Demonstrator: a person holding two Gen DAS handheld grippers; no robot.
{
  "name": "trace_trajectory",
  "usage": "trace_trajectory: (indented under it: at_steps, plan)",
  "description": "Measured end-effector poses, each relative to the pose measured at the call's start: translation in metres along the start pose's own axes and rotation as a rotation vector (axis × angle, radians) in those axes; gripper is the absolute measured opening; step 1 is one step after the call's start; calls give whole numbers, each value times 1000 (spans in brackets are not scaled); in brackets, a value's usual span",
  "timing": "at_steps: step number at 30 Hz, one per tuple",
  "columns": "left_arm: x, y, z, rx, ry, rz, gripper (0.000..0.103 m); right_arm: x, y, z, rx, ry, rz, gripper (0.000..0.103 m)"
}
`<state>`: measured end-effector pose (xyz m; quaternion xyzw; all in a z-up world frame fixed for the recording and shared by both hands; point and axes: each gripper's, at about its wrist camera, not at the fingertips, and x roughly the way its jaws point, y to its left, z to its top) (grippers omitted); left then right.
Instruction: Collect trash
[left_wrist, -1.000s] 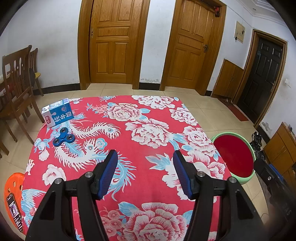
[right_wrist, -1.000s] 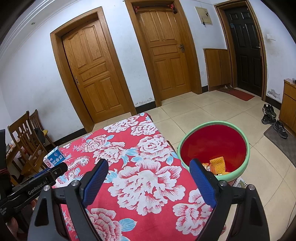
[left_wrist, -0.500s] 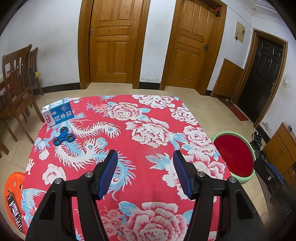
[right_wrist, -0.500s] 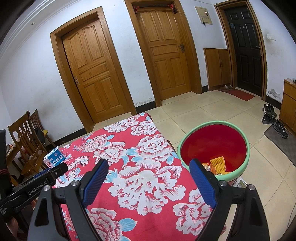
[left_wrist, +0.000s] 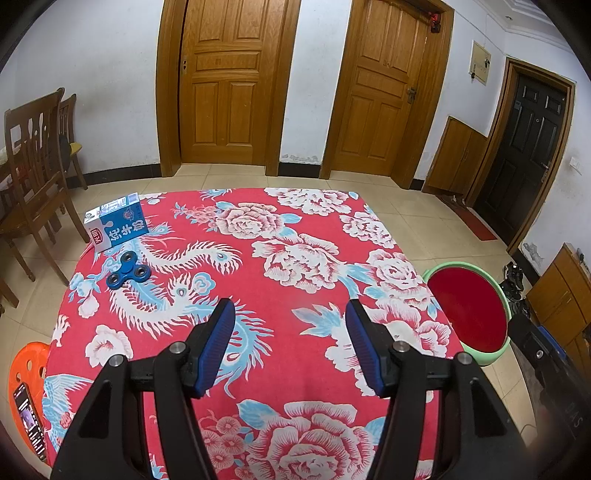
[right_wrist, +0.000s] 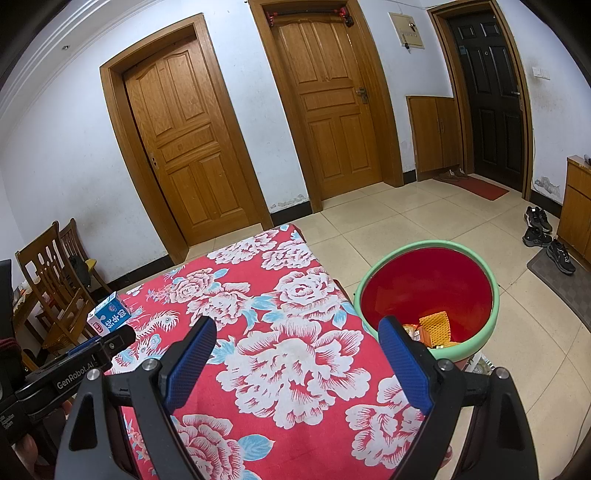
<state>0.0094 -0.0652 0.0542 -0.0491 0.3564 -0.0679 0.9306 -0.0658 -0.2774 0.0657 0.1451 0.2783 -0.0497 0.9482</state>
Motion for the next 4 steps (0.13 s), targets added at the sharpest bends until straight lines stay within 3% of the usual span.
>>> trace_trajectory:
  at_steps: [4]
  plan:
    - [-1,2,-2,-4,5,6,62,0,-1,0,0,0,0,91]
